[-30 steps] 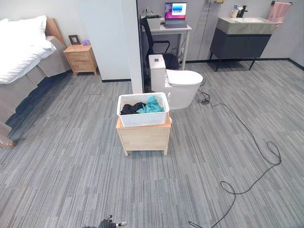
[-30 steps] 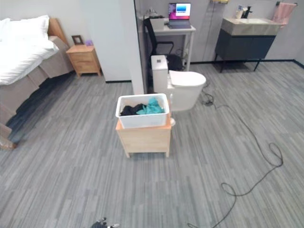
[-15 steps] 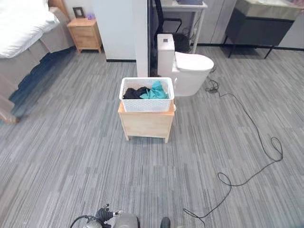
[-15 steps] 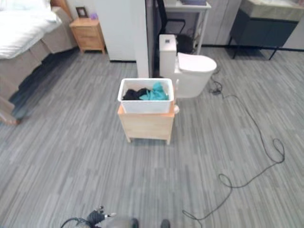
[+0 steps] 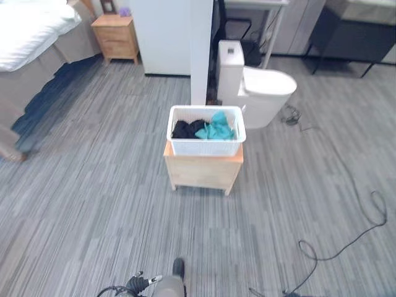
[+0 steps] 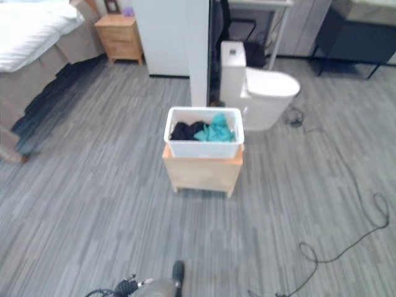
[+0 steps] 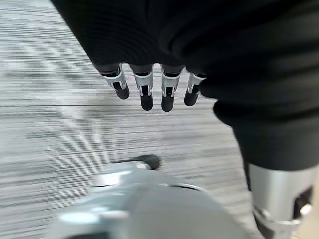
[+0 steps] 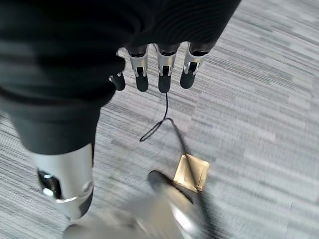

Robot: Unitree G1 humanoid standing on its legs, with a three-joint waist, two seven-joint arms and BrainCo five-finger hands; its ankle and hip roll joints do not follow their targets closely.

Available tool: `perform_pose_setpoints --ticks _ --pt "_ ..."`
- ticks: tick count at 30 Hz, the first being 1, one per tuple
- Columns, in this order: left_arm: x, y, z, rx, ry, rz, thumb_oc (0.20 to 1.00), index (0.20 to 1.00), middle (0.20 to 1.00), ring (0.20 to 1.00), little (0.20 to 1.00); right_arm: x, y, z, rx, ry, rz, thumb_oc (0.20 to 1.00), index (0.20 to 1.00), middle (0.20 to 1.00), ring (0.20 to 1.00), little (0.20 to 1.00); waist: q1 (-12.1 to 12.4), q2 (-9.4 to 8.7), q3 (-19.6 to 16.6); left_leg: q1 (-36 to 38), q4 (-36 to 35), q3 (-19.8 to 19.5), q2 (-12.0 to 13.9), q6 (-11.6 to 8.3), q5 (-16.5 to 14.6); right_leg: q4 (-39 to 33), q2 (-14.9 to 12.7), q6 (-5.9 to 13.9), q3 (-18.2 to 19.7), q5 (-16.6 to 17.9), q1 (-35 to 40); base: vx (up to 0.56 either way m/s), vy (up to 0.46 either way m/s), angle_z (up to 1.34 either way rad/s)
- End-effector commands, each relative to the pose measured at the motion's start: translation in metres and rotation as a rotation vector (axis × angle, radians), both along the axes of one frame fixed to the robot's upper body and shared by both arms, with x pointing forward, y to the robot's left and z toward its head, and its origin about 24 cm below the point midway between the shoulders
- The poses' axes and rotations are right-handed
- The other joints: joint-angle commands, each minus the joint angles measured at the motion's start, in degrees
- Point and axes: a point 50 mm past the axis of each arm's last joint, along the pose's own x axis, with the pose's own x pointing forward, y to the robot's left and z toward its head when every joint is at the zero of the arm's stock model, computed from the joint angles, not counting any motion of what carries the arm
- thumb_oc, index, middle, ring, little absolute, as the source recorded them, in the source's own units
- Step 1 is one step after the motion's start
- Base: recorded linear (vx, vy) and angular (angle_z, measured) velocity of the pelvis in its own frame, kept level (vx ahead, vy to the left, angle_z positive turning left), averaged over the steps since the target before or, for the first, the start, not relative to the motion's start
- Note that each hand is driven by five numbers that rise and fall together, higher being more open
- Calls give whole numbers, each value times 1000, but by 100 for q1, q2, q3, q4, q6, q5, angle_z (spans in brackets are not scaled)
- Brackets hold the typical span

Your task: Grab the laundry basket,head to the washer,open it,put in the laundry and shut it.

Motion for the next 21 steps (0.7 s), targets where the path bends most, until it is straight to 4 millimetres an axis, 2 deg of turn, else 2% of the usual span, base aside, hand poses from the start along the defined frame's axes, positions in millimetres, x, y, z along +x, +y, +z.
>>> perform_pose_setpoints --ticks 1,3,4,5,6,7,8,9,10,11,14,15,16,18,19,21 --pt "21 8 8 25 -65 -22 1000 1000 1000 1000 1000 21 -2 4 -4 -56 21 1000 1000 1000 1000 1000 -21 91 301 -409 702 -261 -235 233 -291 -441 -320 290 -77 1702 139 333 156 38" --pt "25 9 10 26 -79 -24 1000 1000 1000 1000 1000 20 0 4 5 -54 33 1000 1000 1000 1000 1000 -142 118 411 -14 560 -312 -292 231 -456 -1010 -279 204 -313 1334 -110 414 50 18" --pt "28 6 10 26 -91 -36 1000 1000 1000 1000 1000 19 -1 4 -2 -49 40 1000 1000 1000 1000 1000 -204 90 420 204 445 -282 -321 167 -595 -1914 -350 241 -558 1285 -204 329 -26 5" --pt "28 6 10 26 -91 -36 1000 1000 1000 1000 1000 19 -1 4 -2 -49 40 1000 1000 1000 1000 1000 -215 104 438 230 440 -298 -308 161 -598 -1953 -333 238 -581 1297 -154 347 -61 3" --pt "31 4 11 28 -99 -51 1000 1000 1000 1000 1000 17 -1 3 -4 -43 42 1000 1000 1000 1000 1000 -294 78 471 422 377 -354 -362 127 -703 -2496 -282 281 -527 1401 -267 291 -59 13" --pt "35 2 12 29 -110 -66 1000 1000 1000 1000 1000 13 -1 3 -4 -31 37 1000 1000 1000 1000 1000 -387 50 474 584 326 -458 -434 111 -797 -2937 -177 334 -274 1527 -331 460 -76 10" --pt "39 0 13 32 -122 -82 1000 1000 1000 1000 1000 8 -1 2 -1 -17 24 1000 1000 1000 1000 1000 -522 33 492 757 314 -573 -486 103 -918 -3255 -75 405 131 1710 -512 315 -48 16" --pt "40 0 13 32 -123 -82 1000 1000 1000 1000 1000 8 -1 2 -1 -18 24 1000 1000 1000 1000 1000 -522 28 486 749 312 -572 -491 104 -910 -3263 -79 405 132 1718 -518 391 -72 58" --pt "48 -4 16 23 -152 -98 1000 1000 1000 1000 1000 0 -4 1 -3 0 -4 1000 1000 1000 1000 1000 -637 10 509 938 305 -697 -553 71 -1057 -3756 -39 554 580 1992 -755 329 -82 63" --pt "49 -7 16 17 -157 -107 1000 1000 1000 1000 1000 -5 -7 1 -7 15 -12 1000 1000 1000 1000 1000 -678 43 510 1053 309 -744 -530 63 -1147 -3906 -35 586 571 2098 -833 466 -127 65" --pt "50 -11 15 9 -153 -118 1000 1000 1000 1000 1000 -22 -13 1 -19 68 -27 1000 1000 1000 1000 1000 -806 -4 408 1454 232 -863 -521 18 -1374 -3967 -59 643 358 2245 -889 333 -121 45" --pt "50 -11 15 9 -153 -118 1000 1000 1000 1000 1000 -22 -13 1 -19 68 -27 1000 1000 1000 1000 1000 -811 5 415 1466 229 -869 -512 17 -1378 -3969 -53 642 349 2242 -874 389 -199 78" --pt "48 -13 14 2 -149 -123 1000 1000 1000 1000 1000 -35 -15 0 -22 104 -34 1000 1000 1000 1000 1000 -854 -66 291 1712 195 -934 -480 -3 -1566 -3900 -33 607 338 2335 -721 406 -235 61" --pt "48 -15 14 -2 -148 -116 1000 1000 1000 1000 1000 -41 -18 0 -25 120 -39 1000 1000 1000 1000 1000 -887 -56 235 1862 206 -964 -390 -50 -1639 -3747 40 554 378 2296 -683 447 -302 34" --pt "44 -15 12 -11 -145 -73 1000 1000 1000 1000 1000 -48 -18 0 -23 143 -35 1000 1000 1000 1000 1000 -922 8 94 2005 403 -1030 -35 -260 -1412 -3296 317 380 385 2067 -673 439 -385 5" --pt "41 -14 11 -26 -146 -27 1000 1000 1000 1000 1000 -48 -16 0 -19 143 -18 1000 1000 1000 1000 1000 -857 16 59 1653 1273 -1017 125 -429 -874 -3254 477 205 294 1859 -466 356 -385 6"
